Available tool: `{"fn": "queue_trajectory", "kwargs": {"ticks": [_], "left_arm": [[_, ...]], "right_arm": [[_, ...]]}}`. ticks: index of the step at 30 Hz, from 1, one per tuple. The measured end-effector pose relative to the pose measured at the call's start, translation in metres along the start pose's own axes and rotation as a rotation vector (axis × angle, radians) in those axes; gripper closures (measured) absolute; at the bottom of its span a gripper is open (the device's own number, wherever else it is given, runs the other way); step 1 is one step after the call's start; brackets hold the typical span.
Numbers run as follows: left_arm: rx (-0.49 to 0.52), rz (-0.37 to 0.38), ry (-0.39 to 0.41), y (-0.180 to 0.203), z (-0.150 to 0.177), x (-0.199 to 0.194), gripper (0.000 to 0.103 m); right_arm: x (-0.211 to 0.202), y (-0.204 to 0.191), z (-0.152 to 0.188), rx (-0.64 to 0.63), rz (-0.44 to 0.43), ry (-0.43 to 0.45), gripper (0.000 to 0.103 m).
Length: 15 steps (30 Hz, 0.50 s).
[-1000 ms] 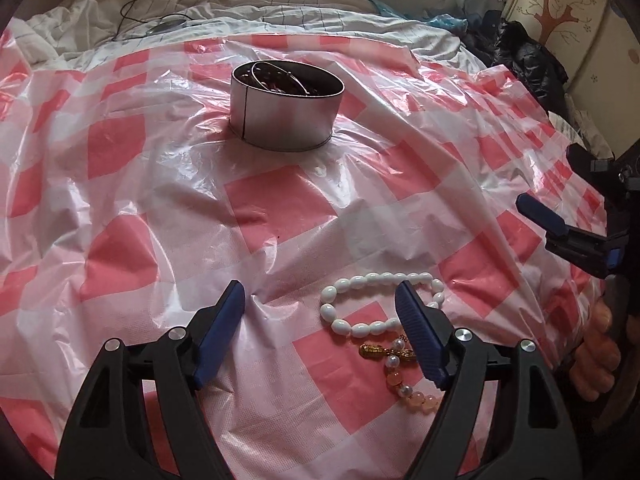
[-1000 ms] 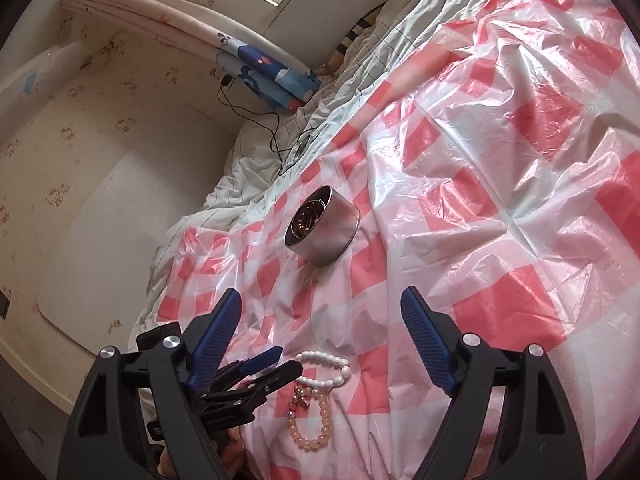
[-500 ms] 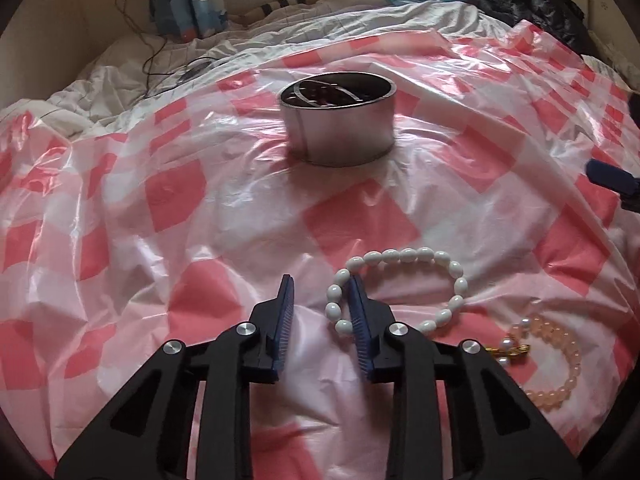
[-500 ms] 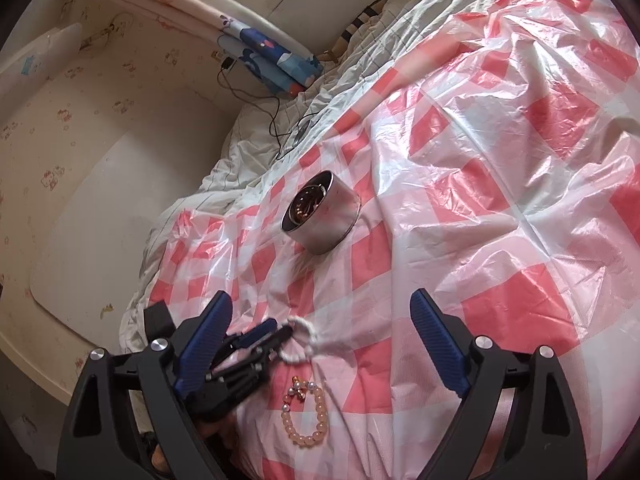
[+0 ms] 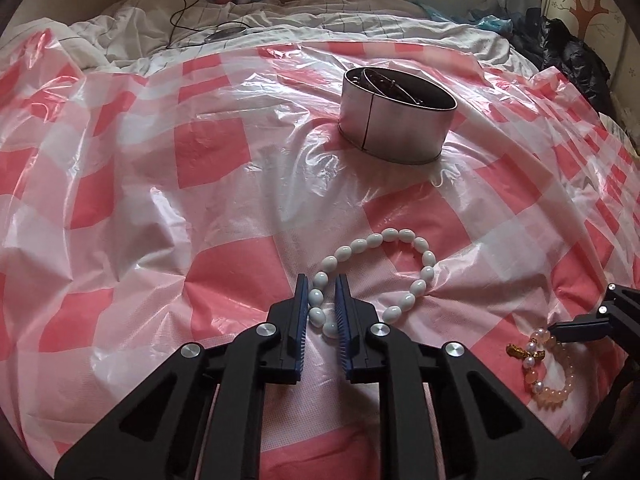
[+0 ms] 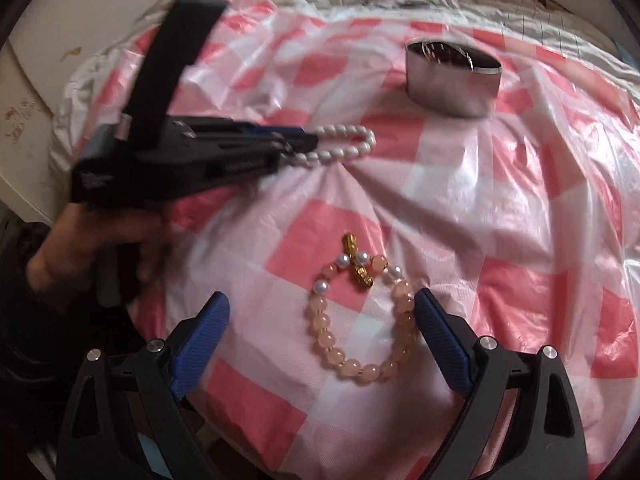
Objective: Organize jewelry
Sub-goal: 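Grasp the white bead bracelet with the left tool while the right tool grasps the pearl bracelet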
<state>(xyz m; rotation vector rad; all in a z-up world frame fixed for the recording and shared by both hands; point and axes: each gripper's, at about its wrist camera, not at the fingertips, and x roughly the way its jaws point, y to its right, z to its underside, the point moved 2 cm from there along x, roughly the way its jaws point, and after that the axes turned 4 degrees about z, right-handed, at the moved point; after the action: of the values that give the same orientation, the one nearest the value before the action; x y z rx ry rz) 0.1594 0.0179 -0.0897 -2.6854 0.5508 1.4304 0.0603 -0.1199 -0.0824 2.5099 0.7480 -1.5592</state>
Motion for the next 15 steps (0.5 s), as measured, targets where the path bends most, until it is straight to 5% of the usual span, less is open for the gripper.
{"fn": "queue_trajectory", "kwargs": {"ticks": [10,13,15], "left_arm": [[-0.005,0.023,0.0,0.001,0.001,0.001,0.085],[-0.004,0.023,0.001,0.001,0.001,0.002,0.083],[0.0,0.019,0.001,0.001,0.001,0.002,0.082]], "right_arm": [[-0.01,0.012,0.003,0.074,-0.091,-0.021,0.016],[-0.008,0.005,0.002,0.048,0.002,-0.002,0.042],[-0.01,0.012,-0.001,0.086,0.011,0.024,0.077]]}}
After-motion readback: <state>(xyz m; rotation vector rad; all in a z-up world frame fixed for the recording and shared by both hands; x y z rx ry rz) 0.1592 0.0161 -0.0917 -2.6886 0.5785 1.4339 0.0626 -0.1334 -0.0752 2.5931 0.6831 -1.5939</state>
